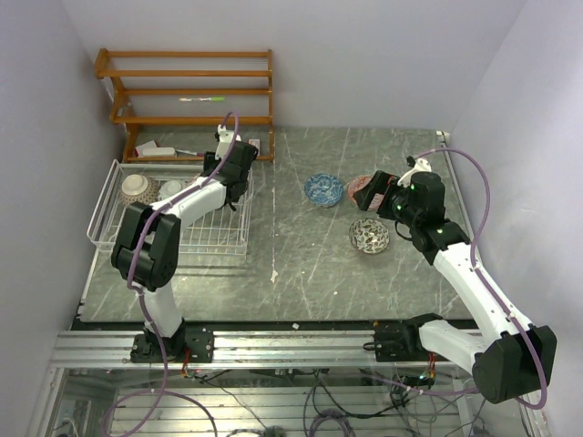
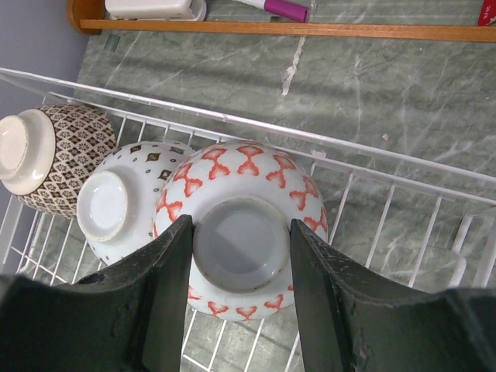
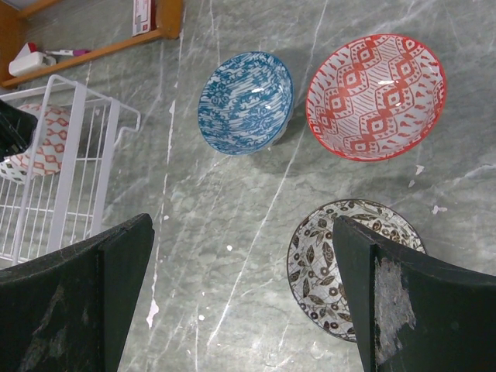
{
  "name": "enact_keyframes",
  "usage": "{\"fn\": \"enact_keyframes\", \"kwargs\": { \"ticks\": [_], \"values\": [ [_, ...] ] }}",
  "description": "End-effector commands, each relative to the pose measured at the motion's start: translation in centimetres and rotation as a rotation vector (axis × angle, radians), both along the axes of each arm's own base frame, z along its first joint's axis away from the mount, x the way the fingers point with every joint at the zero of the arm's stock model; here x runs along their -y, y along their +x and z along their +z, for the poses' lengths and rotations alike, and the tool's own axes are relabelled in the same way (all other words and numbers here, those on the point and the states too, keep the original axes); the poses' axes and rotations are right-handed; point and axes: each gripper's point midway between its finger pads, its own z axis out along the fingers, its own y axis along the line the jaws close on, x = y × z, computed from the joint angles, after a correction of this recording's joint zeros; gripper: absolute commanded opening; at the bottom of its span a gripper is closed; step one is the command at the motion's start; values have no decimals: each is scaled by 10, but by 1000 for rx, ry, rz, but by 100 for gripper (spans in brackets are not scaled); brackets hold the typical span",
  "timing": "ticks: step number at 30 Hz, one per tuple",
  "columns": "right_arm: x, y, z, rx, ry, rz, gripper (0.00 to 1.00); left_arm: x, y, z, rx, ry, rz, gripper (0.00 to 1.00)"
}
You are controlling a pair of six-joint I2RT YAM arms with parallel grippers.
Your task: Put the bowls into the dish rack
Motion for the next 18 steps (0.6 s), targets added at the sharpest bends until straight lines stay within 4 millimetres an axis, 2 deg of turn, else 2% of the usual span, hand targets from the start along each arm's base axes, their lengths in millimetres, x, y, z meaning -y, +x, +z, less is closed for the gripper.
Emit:
{"fn": "enact_keyframes", "kwargs": {
  "ticks": [1,11,15,18],
  "values": [
    [4,3,5,36,-6,-12,100,17,0,29,55,-72,-27,43],
    [3,3,4,35,-5,-10,100,34,-3,64,137,-180,-93,43],
    [4,3,4,34,-7,-10,100,40,-4,65,148,-222,-115,44],
    [4,3,4,33,-6,-10,100,44,-3,57,129,-233,-119,44]
  ]
}}
